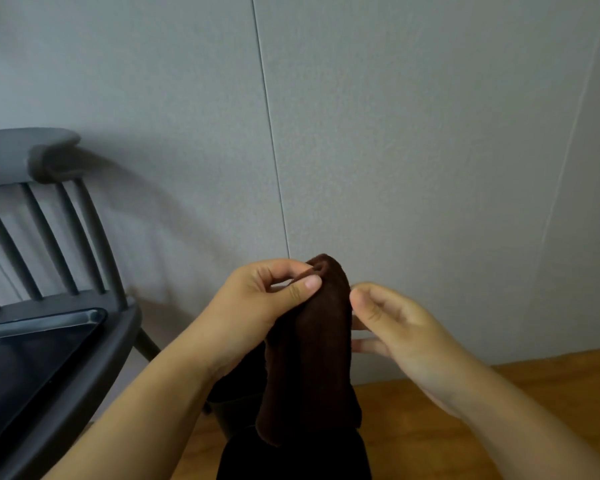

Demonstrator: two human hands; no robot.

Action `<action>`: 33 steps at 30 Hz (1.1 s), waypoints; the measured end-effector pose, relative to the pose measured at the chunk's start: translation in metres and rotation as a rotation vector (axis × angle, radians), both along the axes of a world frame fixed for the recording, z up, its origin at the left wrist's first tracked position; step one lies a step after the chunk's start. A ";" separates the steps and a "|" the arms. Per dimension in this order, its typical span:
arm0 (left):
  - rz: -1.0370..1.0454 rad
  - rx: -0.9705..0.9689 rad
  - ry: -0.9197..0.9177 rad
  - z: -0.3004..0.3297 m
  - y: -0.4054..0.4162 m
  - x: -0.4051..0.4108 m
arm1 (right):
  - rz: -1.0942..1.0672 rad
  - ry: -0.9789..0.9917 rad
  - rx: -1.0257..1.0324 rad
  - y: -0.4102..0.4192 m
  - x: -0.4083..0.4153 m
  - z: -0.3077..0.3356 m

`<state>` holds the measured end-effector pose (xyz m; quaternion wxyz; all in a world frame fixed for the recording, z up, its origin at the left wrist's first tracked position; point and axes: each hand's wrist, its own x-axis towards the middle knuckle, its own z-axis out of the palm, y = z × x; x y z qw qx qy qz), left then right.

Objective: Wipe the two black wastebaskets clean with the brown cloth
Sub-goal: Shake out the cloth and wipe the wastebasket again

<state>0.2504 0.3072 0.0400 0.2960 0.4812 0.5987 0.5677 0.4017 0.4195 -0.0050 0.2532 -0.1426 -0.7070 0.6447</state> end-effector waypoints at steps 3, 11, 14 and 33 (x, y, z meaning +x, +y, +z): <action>0.032 -0.007 0.025 -0.002 -0.001 0.000 | 0.000 0.039 -0.069 0.004 -0.003 -0.008; 0.169 0.016 0.099 -0.007 0.006 0.003 | -0.175 -0.029 0.167 0.016 -0.006 -0.014; 0.204 0.074 0.023 -0.007 0.010 0.008 | -0.236 -0.002 0.294 0.012 -0.012 -0.023; 0.333 0.121 -0.048 -0.025 0.001 -0.002 | -0.212 -0.340 0.104 0.029 -0.015 -0.074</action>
